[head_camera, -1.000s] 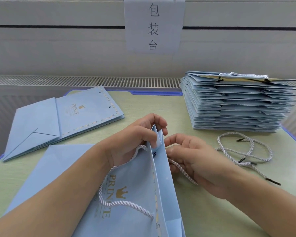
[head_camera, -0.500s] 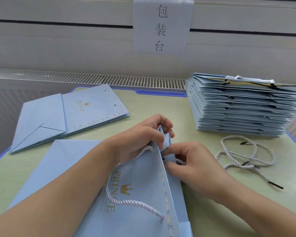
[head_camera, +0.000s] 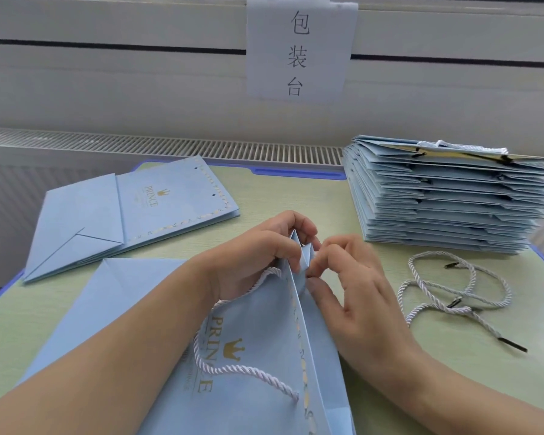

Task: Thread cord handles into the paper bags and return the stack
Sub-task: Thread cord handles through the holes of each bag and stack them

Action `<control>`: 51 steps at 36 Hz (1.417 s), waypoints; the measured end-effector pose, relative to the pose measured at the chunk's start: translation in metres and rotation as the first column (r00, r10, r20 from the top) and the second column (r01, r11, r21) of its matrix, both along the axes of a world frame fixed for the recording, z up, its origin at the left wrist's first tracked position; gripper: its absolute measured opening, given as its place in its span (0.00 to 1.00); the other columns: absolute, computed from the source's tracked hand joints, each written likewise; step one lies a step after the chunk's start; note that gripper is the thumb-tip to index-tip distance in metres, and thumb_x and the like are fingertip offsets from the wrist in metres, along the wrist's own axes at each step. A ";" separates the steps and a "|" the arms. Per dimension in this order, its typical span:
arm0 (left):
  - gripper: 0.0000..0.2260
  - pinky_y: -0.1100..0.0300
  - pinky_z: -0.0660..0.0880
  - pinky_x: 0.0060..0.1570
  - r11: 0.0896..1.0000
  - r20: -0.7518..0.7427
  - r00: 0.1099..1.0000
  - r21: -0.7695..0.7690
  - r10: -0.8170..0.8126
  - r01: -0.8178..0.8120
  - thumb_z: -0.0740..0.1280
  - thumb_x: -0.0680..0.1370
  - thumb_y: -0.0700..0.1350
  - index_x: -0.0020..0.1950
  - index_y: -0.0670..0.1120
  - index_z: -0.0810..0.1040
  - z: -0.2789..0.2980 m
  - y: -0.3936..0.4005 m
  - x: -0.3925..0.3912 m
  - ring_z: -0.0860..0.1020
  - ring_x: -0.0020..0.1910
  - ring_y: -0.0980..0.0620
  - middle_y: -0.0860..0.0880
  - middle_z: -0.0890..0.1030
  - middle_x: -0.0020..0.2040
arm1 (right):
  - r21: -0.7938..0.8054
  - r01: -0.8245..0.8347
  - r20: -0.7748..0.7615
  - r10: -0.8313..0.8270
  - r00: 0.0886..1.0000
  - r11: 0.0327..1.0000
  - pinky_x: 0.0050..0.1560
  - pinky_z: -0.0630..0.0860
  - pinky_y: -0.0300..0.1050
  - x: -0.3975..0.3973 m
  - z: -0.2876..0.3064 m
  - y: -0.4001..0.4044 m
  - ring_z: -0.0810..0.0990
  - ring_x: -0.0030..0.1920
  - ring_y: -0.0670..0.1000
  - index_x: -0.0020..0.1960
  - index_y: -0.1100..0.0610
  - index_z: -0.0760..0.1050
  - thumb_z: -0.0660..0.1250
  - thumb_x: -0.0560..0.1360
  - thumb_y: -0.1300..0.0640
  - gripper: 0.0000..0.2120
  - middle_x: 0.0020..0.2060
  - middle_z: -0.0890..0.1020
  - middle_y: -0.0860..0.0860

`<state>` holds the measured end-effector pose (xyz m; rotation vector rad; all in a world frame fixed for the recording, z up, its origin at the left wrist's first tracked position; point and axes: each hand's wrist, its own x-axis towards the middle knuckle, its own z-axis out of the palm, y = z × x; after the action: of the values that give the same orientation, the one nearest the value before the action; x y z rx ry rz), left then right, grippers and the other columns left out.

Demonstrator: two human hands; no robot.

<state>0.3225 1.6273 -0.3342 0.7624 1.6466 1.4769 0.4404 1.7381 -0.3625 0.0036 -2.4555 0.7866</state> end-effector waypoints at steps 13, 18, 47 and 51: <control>0.22 0.69 0.69 0.28 0.999 -0.002 1.000 0.027 -0.018 0.018 0.60 0.58 0.34 0.52 0.43 0.71 0.001 0.000 0.001 0.73 0.30 0.59 0.58 0.77 0.34 | -0.348 -0.077 0.069 0.107 0.992 0.934 0.44 0.72 0.36 0.002 0.012 0.021 0.77 0.44 0.44 0.46 0.44 0.76 0.61 0.73 0.50 0.06 0.44 0.79 0.42; 0.23 0.68 0.71 0.27 0.998 0.050 0.999 0.061 -0.012 0.009 0.59 0.58 0.33 0.53 0.41 0.71 0.002 0.000 0.003 0.74 0.30 0.58 0.51 0.76 0.41 | -0.366 -0.044 0.250 0.144 0.957 0.930 0.53 0.72 0.41 0.001 0.010 0.031 0.78 0.50 0.41 0.53 0.43 0.75 0.57 0.77 0.50 0.10 0.45 0.82 0.39; 0.21 0.68 0.68 0.27 0.996 -0.022 0.996 0.032 0.089 -0.089 0.60 0.58 0.34 0.50 0.44 0.72 0.002 -0.004 -0.008 0.74 0.31 0.61 0.50 0.77 0.43 | -0.703 -0.116 0.302 0.441 0.845 0.702 0.22 0.62 0.32 0.010 0.056 0.088 0.62 0.22 0.44 0.41 0.59 0.80 0.72 0.65 0.47 0.14 0.22 0.67 0.47; 0.21 0.69 0.68 0.27 0.995 -0.023 0.995 0.024 0.102 -0.101 0.60 0.57 0.34 0.50 0.44 0.72 0.001 -0.003 -0.007 0.73 0.32 0.60 0.49 0.76 0.44 | -0.822 -0.230 0.061 0.483 0.874 0.520 0.23 0.58 0.34 0.011 0.067 0.116 0.62 0.20 0.42 0.45 0.55 0.81 0.80 0.58 0.45 0.21 0.20 0.66 0.42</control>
<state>0.3150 1.6242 -0.3329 0.7205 1.7110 1.5657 0.4516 1.8545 -0.2957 0.0782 -2.1215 2.1818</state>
